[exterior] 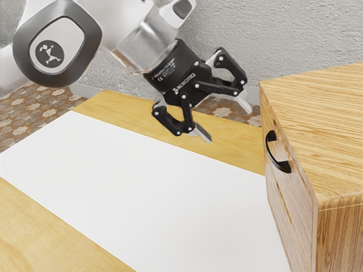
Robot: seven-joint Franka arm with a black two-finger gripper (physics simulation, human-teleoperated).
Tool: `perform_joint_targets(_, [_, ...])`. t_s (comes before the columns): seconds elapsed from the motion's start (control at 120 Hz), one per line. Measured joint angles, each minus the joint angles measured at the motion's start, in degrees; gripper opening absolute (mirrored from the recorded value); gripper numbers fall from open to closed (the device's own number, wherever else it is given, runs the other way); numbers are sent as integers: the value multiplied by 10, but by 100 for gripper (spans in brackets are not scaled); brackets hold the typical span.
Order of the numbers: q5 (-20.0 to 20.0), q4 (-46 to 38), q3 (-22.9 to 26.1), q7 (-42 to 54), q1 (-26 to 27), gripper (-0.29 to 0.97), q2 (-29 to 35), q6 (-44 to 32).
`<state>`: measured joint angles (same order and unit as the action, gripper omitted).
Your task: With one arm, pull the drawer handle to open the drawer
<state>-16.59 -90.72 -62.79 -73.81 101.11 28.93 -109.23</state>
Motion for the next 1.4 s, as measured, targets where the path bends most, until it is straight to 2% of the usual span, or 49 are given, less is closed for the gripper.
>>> perform_joint_targets(0.133, [-22, -16, -9, 9, 10, 52, 3, -25])
perform_joint_targets(0.317, [-29, -48, -20, 18, 18, 47, 1, -61])
perform_joint_targets(0.725, [-27, -76, -33, 29, 26, 21, -1, -97])
perform_joint_targets(0.975, [-23, -76, -41, 32, 30, 17, 0, -105])
perform_joint_targets(1.142, [-23, -73, -74, 34, 68, 16, 3, -110])
perform_joint_targets(1.4, [-22, -74, -83, 37, 72, 11, 3, -115])
